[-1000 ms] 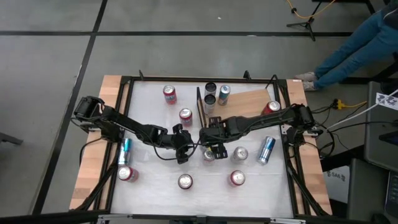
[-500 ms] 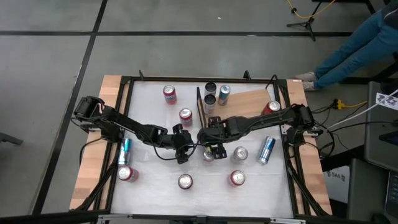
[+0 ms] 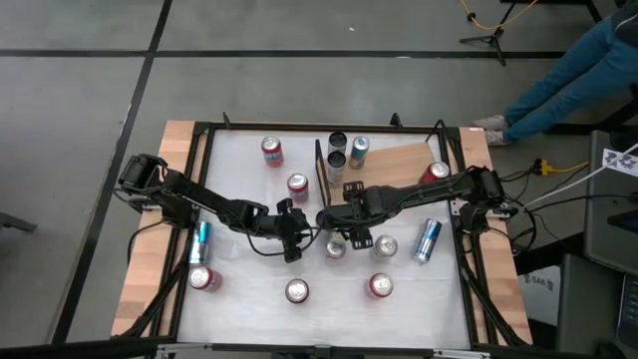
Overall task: Place canned beverage on shelf
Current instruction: Put the white black soda can on the shelf aligned with the other white black soda cans
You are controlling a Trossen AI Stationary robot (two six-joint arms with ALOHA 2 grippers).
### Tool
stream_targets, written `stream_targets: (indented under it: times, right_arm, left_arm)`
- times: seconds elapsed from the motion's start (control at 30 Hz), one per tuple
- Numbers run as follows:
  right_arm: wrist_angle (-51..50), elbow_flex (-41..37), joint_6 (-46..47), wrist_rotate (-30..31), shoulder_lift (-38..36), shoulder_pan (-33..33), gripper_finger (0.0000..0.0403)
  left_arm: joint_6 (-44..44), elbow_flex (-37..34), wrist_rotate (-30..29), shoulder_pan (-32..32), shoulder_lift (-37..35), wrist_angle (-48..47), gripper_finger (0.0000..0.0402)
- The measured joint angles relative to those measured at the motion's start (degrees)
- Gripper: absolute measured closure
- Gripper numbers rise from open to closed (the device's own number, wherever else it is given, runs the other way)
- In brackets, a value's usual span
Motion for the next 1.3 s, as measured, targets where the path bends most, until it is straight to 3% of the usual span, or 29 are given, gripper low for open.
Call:
stream_targets:
  times: [0.23,0.47,0.57,0.7,0.87,1.1,1.3]
  right_arm:
    - [-2.63,-2.64,2.13,0.08,-2.44,0.02,0.0042]
    - [0.5,-11.17,5.92,0.0,-11.52,0.02,0.0042]
    - [8.42,-17.85,6.71,0.09,-17.14,0.0,0.0042]
    - [26.57,-28.86,7.74,1.34,-24.0,0.0,0.0042]
    - [44.16,-38.8,9.37,3.17,-26.47,0.0,0.0042]
    - [56.26,-44.65,9.46,7.79,-25.22,0.02,0.0042]
    - [59.75,-45.13,9.44,13.02,-24.78,-0.02,0.0042]
  left_arm:
    - [0.0,0.0,-0.02,0.0,0.0,0.19,0.0317]
    - [0.0,0.0,-0.04,0.0,0.0,0.3,0.0317]
    - [0.0,0.02,-0.12,0.0,-0.02,0.35,0.0317]
    - [0.0,0.02,-1.21,0.0,-0.02,1.07,0.0317]
    - [-0.43,0.02,-1.29,-0.02,-0.02,1.67,0.0317]
    - [-1.64,0.02,-1.42,-0.02,-0.02,4.21,0.0317]
    - [-1.72,0.07,-1.48,-0.02,-0.02,5.06,0.0317]
